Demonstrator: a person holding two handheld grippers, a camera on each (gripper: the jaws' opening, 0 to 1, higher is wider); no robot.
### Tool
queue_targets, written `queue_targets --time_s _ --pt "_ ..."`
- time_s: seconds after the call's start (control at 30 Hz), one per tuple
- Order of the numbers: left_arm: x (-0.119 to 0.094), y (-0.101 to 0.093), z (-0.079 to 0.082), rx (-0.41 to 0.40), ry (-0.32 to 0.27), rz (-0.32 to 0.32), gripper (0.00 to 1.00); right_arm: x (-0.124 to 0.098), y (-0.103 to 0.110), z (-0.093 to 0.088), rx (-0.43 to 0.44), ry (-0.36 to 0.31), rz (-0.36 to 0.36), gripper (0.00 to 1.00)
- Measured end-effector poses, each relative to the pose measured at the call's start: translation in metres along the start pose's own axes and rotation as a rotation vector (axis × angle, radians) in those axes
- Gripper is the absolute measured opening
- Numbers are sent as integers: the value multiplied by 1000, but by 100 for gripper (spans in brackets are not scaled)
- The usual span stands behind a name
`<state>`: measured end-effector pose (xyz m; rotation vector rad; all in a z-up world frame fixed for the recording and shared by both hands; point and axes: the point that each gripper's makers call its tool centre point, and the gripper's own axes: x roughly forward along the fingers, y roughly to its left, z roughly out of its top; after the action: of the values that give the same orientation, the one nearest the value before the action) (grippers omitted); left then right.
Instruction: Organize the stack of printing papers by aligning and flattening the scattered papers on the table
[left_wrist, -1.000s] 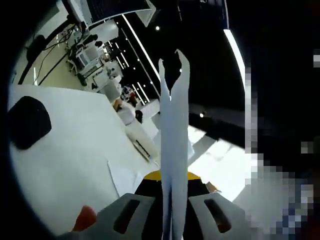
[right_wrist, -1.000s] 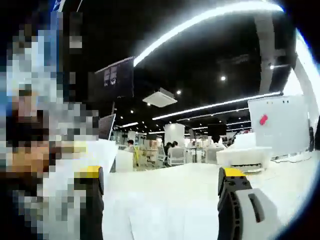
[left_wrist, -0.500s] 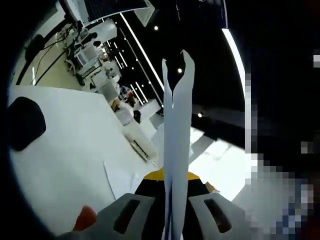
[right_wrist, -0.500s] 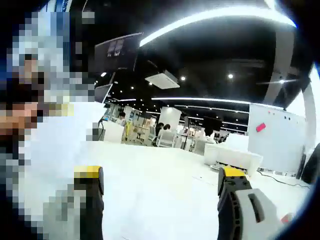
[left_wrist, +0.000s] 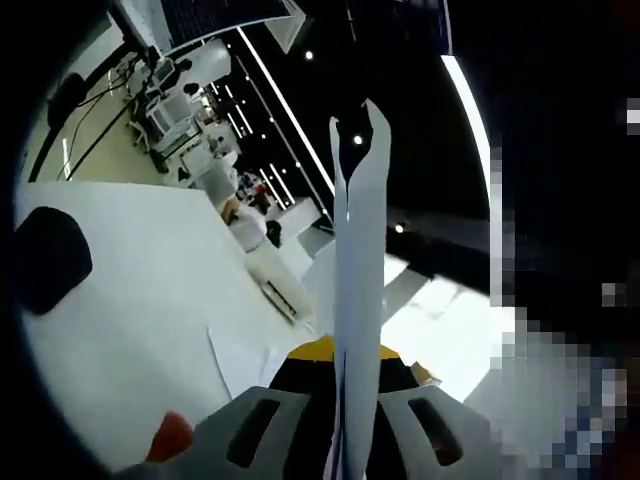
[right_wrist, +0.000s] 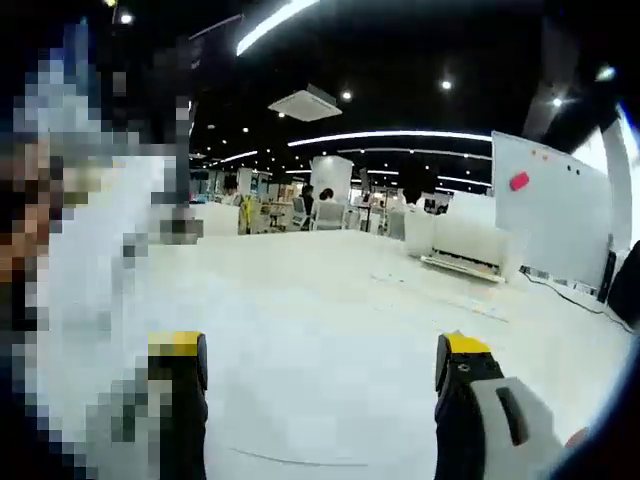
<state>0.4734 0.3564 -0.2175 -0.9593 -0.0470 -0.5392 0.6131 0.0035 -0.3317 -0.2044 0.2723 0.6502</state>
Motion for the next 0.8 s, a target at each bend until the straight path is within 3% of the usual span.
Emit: queue_targets --time_s 0.07,0.13,0.37,0.47,0.63,0.8 --pt "0 -1 0 3 1 -2 6 -3 5 -10 15 72 28 90" --pt "0 -1 0 0 1 -5 6 -5 6 -12 -37 108 38 90" --pt "2 1 0 -7 4 -9 6 2 0 2 -42 85 44 90" --pt "2 -1 0 -3 6 -10 6 8 8 -3 24 97 93 90" --pt "3 -3 -3 -5 11 -14 6 14 3 -17 3 133 78 90" --pt "3 -2 -4 -9 10 -12 6 20 12 -15 -26 99 115 90"
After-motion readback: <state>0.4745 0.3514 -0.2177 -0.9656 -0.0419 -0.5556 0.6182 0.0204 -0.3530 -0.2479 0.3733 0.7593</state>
